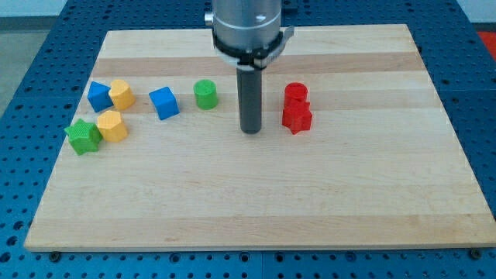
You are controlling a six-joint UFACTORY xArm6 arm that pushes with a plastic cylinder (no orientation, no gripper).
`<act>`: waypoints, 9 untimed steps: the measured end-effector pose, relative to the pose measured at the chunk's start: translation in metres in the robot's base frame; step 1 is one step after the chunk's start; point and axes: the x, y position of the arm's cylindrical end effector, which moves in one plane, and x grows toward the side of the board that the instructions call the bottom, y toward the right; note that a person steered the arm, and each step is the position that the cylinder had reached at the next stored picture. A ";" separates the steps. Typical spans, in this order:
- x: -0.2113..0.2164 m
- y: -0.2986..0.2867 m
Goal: Move the green star towards bottom center side
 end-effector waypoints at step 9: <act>0.089 -0.186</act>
